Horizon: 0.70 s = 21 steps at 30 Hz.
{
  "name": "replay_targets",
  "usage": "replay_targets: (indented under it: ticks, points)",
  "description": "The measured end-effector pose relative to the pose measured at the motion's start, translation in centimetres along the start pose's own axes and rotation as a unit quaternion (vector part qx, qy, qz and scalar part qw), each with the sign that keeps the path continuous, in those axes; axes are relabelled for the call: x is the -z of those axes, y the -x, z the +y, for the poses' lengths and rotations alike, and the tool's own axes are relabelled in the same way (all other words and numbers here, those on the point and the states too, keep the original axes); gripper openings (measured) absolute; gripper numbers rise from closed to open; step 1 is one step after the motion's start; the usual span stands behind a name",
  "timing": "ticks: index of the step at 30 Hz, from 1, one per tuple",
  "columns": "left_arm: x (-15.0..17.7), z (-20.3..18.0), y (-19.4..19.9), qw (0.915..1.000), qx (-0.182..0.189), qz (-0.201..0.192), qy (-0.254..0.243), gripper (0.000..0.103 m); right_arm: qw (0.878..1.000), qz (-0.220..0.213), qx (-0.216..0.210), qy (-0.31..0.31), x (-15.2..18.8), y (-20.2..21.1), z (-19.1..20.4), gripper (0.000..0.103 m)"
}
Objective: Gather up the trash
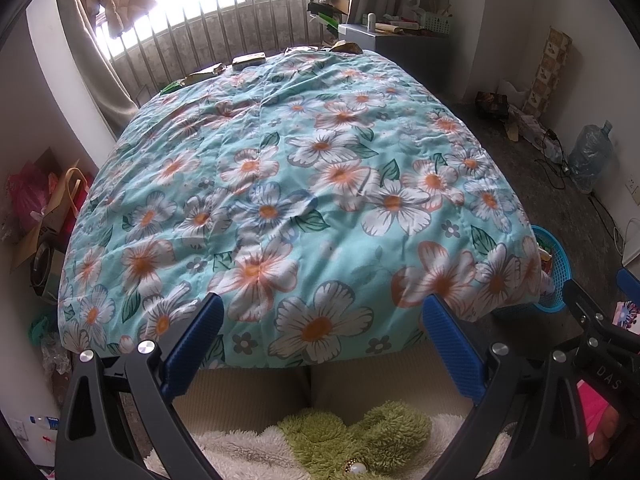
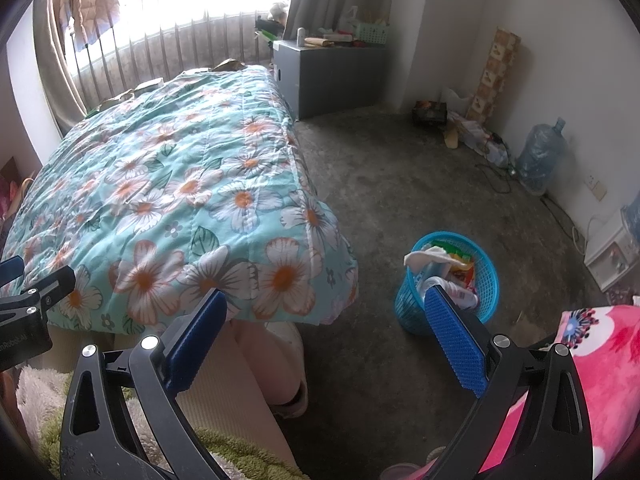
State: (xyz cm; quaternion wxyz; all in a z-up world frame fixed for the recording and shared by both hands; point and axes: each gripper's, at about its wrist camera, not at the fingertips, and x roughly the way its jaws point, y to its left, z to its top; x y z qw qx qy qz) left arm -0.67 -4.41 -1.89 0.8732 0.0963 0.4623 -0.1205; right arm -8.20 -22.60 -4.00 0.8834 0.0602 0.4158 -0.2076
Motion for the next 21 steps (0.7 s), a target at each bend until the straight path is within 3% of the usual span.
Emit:
replay_targets:
  ticks: [21]
  points:
    - [-0.15, 0.06, -0.17, 1.0000, 0.002, 0.004, -0.001, 0.098, 1.000, -0.001, 0.000, 0.000, -0.04, 0.08, 0.09, 0.095]
